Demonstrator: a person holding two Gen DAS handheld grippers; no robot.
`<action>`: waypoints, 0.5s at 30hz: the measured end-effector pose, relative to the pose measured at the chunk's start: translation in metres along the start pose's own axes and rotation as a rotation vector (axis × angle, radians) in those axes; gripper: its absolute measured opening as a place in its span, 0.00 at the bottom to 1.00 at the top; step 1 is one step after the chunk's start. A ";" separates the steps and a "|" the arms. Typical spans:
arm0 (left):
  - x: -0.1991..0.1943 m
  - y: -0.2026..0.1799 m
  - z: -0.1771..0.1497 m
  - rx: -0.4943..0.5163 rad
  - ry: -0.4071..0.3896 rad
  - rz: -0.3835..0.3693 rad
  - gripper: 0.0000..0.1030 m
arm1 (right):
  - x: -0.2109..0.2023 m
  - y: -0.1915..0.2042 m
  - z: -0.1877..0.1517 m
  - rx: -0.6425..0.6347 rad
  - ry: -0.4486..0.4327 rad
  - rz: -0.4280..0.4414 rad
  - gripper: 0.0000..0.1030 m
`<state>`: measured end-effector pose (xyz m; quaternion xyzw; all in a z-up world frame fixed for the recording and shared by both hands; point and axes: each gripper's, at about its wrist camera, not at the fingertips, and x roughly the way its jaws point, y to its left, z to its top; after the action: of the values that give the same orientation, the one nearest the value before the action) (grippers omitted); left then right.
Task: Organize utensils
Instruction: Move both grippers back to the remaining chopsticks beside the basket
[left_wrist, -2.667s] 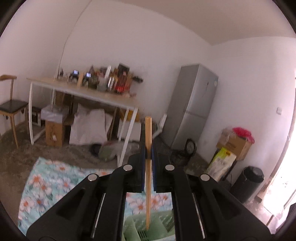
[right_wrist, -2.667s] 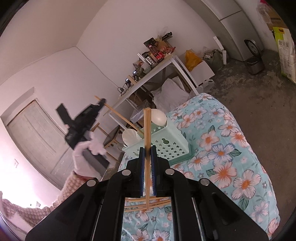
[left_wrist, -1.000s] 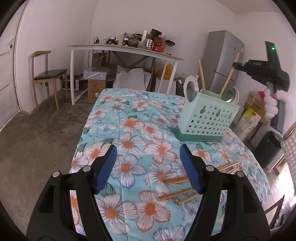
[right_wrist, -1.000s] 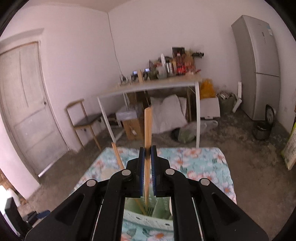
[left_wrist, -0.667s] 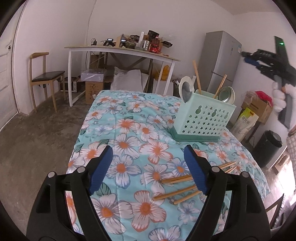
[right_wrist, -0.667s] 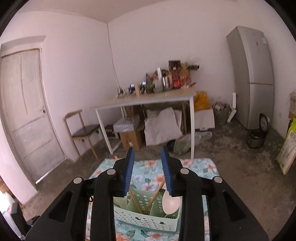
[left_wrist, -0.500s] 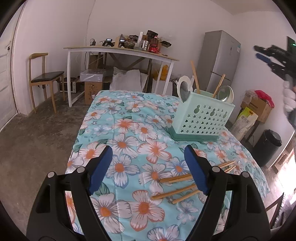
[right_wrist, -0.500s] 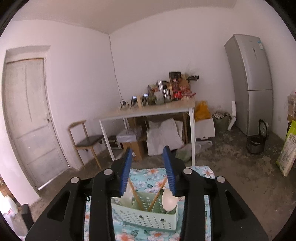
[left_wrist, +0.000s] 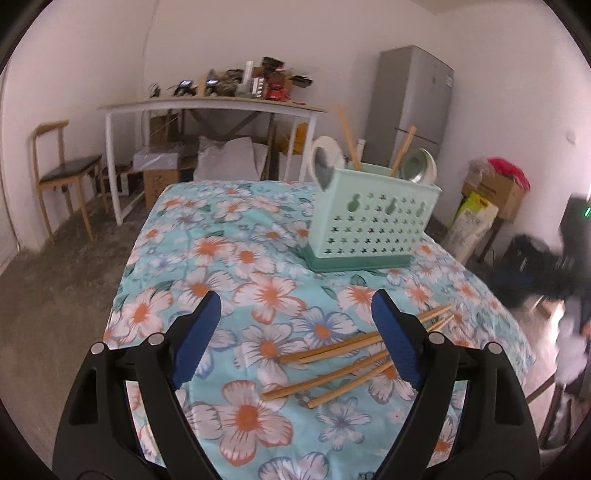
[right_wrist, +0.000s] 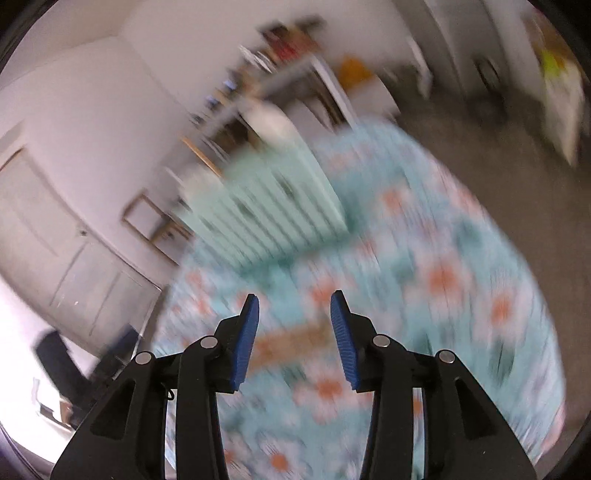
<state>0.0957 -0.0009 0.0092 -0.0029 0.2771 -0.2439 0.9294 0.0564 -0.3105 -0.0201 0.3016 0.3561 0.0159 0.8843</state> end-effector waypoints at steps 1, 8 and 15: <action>0.002 -0.005 0.000 0.021 0.001 -0.001 0.77 | 0.007 -0.010 -0.009 0.039 0.025 -0.012 0.39; 0.021 -0.049 -0.006 0.222 0.044 -0.014 0.77 | 0.019 -0.054 -0.033 0.182 0.093 -0.030 0.39; 0.040 -0.105 -0.013 0.357 0.096 -0.143 0.67 | 0.027 -0.071 -0.028 0.213 0.101 0.012 0.39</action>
<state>0.0708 -0.1100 -0.0073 0.1542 0.2726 -0.3543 0.8811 0.0456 -0.3474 -0.0909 0.3947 0.3981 -0.0015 0.8281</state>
